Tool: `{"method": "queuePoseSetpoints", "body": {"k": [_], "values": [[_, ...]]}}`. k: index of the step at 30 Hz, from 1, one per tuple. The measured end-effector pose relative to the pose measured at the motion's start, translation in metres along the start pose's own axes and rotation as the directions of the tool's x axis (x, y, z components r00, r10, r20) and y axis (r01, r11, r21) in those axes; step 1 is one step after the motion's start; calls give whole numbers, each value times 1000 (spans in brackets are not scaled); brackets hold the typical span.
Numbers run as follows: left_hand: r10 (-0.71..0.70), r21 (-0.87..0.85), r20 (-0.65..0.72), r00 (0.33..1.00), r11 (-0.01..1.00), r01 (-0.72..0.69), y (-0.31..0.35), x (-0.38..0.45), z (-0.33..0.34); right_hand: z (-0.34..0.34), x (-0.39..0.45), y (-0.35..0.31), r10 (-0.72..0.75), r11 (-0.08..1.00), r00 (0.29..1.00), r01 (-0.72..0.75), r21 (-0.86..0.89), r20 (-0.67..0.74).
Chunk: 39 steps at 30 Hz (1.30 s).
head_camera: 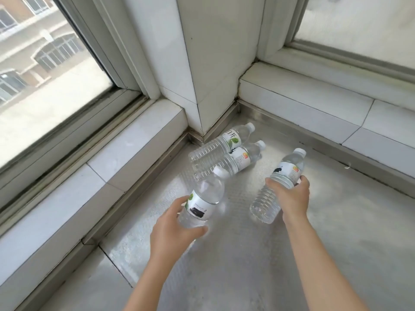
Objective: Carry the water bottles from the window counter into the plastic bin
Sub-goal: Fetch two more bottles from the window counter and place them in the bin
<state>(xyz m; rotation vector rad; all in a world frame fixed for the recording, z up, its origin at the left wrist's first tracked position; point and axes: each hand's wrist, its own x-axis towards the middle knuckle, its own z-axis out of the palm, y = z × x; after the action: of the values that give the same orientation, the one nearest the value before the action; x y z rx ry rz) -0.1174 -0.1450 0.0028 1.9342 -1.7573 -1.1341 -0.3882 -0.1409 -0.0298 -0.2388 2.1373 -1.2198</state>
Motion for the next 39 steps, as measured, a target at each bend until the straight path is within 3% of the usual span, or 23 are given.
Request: {"method": "queuePoseSetpoints", "body": {"k": [3, 7, 12, 19, 29, 39], "values": [[-71, -285, 21, 997, 956, 74, 5, -13, 5, -5, 6, -1, 42, 995, 999, -43, 87, 14], [-91, -496, 40, 995, 863, 99, 13, -31, 4, -25, 4, 3, 78, 985, 991, -93, 145, 108], [-92, -581, 18, 996, 809, 85, 19, -54, -2, -38, -24, 16, 6, 998, 980, -19, 63, 199], [-113, -623, -12, 994, 778, 81, 11, -95, -19, -53, -75, 20, -78, 980, 933, 6, 201, 352], [-204, -690, -189, 961, 724, 18, -30, -173, -76, -56, -190, -1, -276, 951, 776, 132, 281, 567], [-311, -751, -421, 852, 647, -135, -107, -294, -138, -37, -330, 16, -409, 905, 496, 331, 269, 766]]}}
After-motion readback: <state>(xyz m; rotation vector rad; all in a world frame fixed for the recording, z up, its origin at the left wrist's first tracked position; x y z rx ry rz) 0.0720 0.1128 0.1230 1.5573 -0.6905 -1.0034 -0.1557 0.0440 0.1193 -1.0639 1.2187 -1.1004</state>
